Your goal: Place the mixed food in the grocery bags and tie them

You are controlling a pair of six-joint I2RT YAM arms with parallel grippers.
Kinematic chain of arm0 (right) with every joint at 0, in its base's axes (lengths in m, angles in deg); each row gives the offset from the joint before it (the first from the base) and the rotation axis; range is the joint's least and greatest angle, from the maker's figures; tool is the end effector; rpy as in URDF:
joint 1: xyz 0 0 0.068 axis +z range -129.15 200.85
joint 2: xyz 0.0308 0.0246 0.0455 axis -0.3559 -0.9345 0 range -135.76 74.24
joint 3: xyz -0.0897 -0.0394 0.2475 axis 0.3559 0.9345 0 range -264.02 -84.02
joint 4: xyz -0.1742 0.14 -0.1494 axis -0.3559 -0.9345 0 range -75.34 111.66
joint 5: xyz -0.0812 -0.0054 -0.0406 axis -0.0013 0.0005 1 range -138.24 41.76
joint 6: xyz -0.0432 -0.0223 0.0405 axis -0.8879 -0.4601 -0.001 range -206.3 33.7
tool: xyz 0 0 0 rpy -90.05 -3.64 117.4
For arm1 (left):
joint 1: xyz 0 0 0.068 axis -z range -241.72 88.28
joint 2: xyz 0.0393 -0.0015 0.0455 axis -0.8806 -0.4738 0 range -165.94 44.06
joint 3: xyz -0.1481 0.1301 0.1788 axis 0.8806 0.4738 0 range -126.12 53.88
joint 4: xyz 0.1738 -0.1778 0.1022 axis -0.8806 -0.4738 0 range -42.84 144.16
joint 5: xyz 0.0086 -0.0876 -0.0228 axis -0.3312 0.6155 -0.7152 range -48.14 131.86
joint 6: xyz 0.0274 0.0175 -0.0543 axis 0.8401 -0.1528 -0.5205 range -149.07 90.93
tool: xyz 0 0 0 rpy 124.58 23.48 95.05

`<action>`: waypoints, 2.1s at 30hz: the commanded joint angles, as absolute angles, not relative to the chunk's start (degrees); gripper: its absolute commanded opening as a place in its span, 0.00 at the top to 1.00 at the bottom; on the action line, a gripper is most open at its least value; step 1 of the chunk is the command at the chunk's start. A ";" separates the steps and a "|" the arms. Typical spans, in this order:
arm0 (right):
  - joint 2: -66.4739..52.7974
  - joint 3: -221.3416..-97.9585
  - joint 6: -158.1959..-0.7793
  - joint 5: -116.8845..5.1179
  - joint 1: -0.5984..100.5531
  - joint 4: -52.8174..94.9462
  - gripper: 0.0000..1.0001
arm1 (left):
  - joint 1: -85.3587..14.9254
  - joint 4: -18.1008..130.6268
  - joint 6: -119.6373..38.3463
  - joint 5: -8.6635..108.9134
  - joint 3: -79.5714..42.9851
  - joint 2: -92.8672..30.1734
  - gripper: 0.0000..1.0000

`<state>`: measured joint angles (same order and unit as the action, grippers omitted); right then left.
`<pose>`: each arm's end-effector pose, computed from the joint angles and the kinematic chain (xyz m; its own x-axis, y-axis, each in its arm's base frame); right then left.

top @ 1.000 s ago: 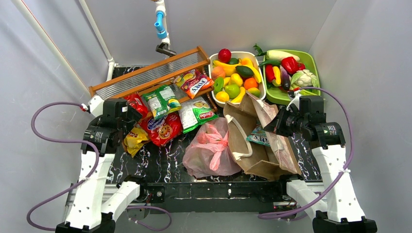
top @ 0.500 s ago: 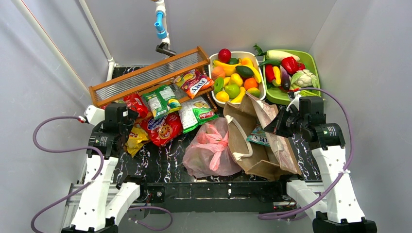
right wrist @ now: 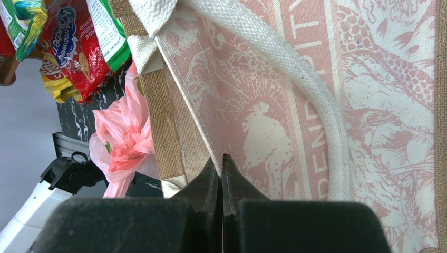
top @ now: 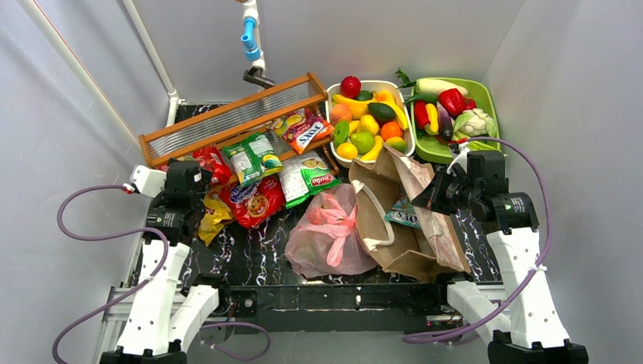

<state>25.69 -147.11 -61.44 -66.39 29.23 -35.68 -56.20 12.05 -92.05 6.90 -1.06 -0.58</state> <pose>0.1636 0.0395 0.3462 -0.7631 0.2914 -0.5769 -0.0482 0.8644 0.5004 0.1737 0.0112 0.3383 0.1233 -0.7454 -0.6552 -0.6518 0.4370 -0.6198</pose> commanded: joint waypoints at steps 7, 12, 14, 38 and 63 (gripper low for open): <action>26.51 -147.25 -62.38 -66.83 29.73 -36.42 0.99 | -57.90 20.87 -88.31 3.89 2.29 -2.41 0.21; 26.79 -146.61 -62.41 -66.85 29.88 -36.39 0.99 | -59.27 22.57 -88.13 3.66 3.74 -3.46 0.22; 26.72 -146.61 -62.42 -66.89 30.03 -36.43 0.99 | -60.20 24.34 -87.78 4.40 5.14 -3.45 0.22; 27.08 -146.40 -62.34 -67.67 30.21 -35.56 0.99 | -63.91 16.62 -87.15 14.32 6.66 6.91 1.00; 26.12 -146.47 -62.39 -67.25 30.40 -35.45 0.99 | -63.91 8.14 -74.56 46.06 -3.20 6.72 1.00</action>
<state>26.17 -146.54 -61.68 -66.42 29.93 -35.53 -63.87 11.16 -76.99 36.85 -0.32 6.45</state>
